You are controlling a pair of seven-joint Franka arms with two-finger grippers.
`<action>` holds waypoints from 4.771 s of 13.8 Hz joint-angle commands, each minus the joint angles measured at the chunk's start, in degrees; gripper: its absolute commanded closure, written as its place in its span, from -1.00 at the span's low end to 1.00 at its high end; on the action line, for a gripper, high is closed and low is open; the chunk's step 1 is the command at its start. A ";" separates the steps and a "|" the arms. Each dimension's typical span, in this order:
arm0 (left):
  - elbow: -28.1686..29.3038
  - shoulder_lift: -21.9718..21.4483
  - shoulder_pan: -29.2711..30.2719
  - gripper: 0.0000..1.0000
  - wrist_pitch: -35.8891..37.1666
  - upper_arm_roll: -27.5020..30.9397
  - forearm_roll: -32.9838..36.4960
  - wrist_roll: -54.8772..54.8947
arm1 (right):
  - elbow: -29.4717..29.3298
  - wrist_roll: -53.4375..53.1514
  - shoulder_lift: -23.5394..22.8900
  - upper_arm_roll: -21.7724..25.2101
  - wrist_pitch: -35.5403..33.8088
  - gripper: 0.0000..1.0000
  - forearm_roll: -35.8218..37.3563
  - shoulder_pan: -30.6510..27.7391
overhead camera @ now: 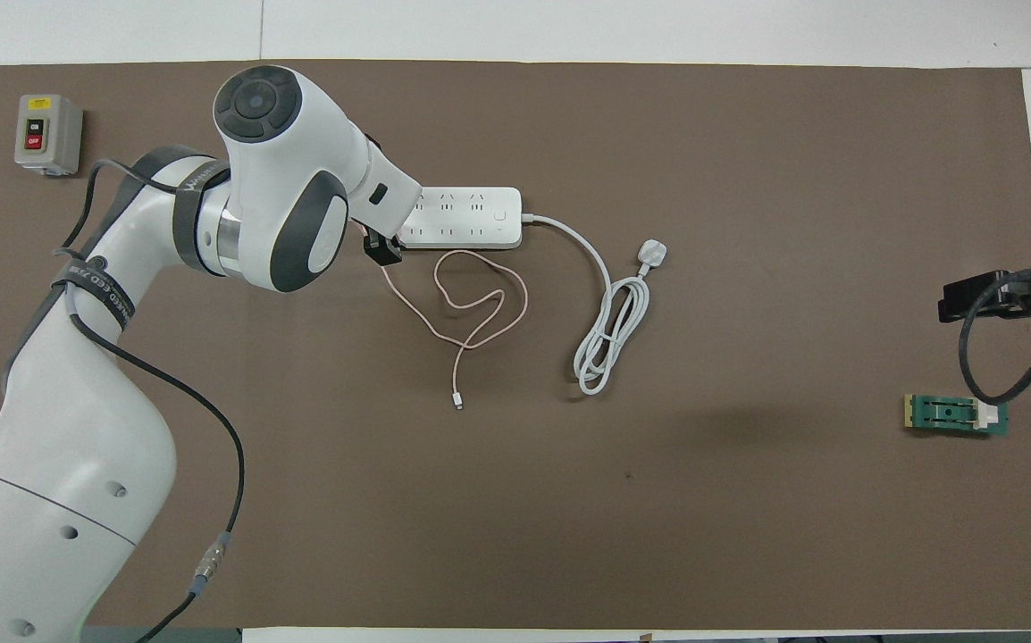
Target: Plug charger into power strip
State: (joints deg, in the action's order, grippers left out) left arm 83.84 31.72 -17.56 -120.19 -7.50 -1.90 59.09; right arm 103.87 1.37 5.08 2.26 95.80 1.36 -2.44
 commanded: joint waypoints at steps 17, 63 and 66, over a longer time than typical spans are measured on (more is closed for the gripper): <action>1.41 -29.17 9.47 -1.00 39.60 3.28 1.63 -58.61 | -0.33 0.91 0.20 -0.42 -0.79 -1.00 0.40 -0.46; 6.33 -32.16 16.33 -1.00 39.51 4.16 2.87 -58.83 | -0.33 0.91 0.20 -0.42 -0.88 -1.00 0.40 -0.46; 6.34 -32.16 16.33 -1.00 39.42 4.16 2.87 -58.83 | -0.33 0.91 0.20 -0.42 -0.88 -1.00 0.40 -0.46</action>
State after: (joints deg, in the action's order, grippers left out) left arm 89.67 0.06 -1.70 -80.30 -3.18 0.41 -0.82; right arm 103.86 1.37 5.08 2.26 95.80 1.36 -2.44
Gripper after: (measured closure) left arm 0.000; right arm 0.000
